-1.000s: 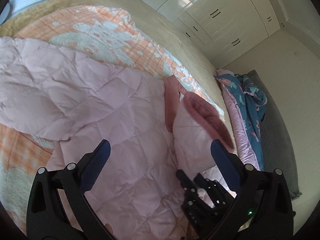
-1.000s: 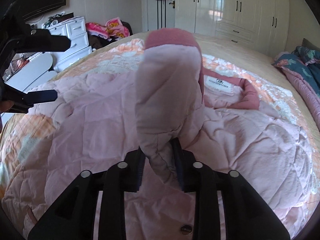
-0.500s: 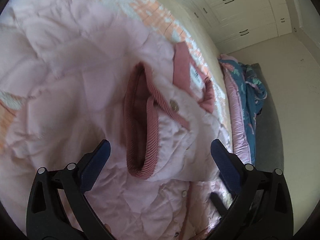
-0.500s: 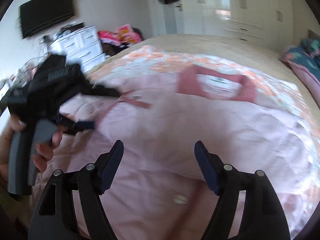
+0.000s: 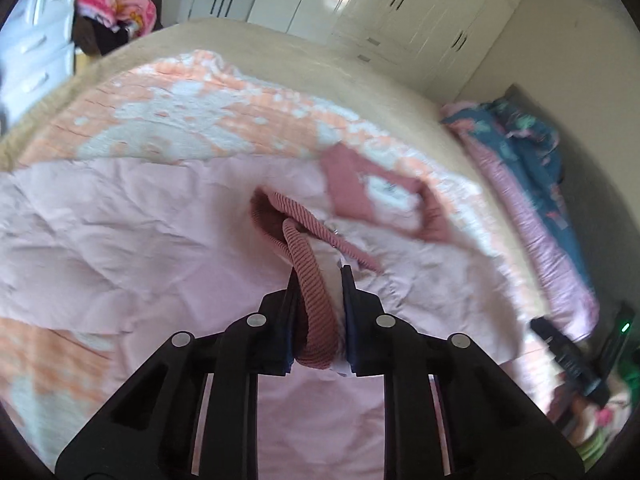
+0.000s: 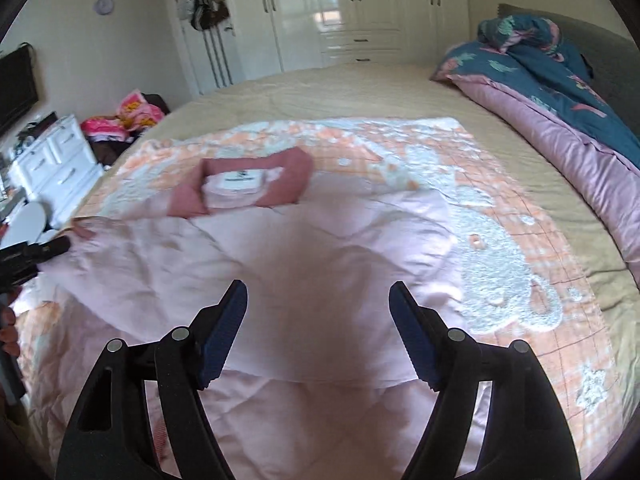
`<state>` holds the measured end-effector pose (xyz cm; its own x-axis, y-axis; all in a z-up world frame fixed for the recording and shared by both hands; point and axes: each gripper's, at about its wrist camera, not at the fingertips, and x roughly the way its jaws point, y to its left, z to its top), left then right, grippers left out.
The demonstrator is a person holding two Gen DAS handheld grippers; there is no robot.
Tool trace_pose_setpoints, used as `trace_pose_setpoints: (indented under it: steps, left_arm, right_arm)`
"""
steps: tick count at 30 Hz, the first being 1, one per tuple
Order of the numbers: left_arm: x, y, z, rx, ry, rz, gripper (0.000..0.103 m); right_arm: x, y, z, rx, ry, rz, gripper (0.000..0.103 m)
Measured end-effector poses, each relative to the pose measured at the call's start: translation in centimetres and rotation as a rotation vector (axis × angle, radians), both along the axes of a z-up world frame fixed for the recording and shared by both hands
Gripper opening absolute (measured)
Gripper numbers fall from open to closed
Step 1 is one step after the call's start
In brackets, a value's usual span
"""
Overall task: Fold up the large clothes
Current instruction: 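Open the right tool to release the sleeve on the jacket, then move the left tool to the other sleeve cuff and grasp it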
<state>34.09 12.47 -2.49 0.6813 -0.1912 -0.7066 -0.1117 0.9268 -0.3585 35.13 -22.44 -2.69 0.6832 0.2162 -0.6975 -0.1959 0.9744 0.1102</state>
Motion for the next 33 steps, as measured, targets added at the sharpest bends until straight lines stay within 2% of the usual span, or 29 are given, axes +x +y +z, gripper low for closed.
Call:
trace_pose_setpoints:
  steps: [4,7,9,12,15,17,19,21,26,28,33]
  left_arm:
    - [0.5,-0.1,-3.5,0.054,0.096,0.002,0.012]
    - [0.4,-0.2,-5.4,0.064,0.133,0.007,0.012]
    - [0.5,-0.2,-6.3,0.054,0.146,0.008,0.015]
    - [0.2,0.1,-6.4,0.054,0.147,0.011,0.020]
    - [0.0,0.3,-6.0,0.059,0.141,0.014,0.024]
    - [-0.5,0.4,-5.3,0.055,0.124,0.017,0.037]
    - [-1.1,0.7,-4.7,0.057,0.113,0.024,0.049]
    - [-1.7,1.0,-4.0,0.055,0.102,0.033,0.055]
    - [-3.4,2.2,-2.4,0.031,0.078,0.058,0.088]
    - [-4.2,3.0,-1.7,0.025,0.062,0.084,0.094]
    - [-5.6,5.1,-0.5,0.050,0.048,0.159,0.094]
  right_arm:
    - [1.5,-0.2,-2.2,-0.021,0.072,-0.005,0.072]
    - [2.6,-0.3,-4.2,-0.033,0.134,-0.024,0.072]
    - [2.6,-0.4,-5.1,-0.045,0.145,-0.036,0.073]
    - [2.8,-0.7,-6.0,-0.036,0.154,-0.052,0.073]
    - [2.5,-0.5,-5.3,-0.039,0.141,-0.060,0.073]
    - [1.8,-0.4,-4.3,0.006,0.122,-0.046,0.078]
    - [0.9,0.1,-3.2,0.008,0.087,-0.042,0.084]
    - [0.1,0.7,-2.1,0.025,0.063,-0.022,0.092]
    - [-1.3,2.7,-0.3,0.055,0.033,0.016,0.097]
    - [-1.7,3.7,0.1,0.059,0.024,0.034,0.098]
    - [-2.5,7.3,0.7,0.044,0.027,0.100,0.098]
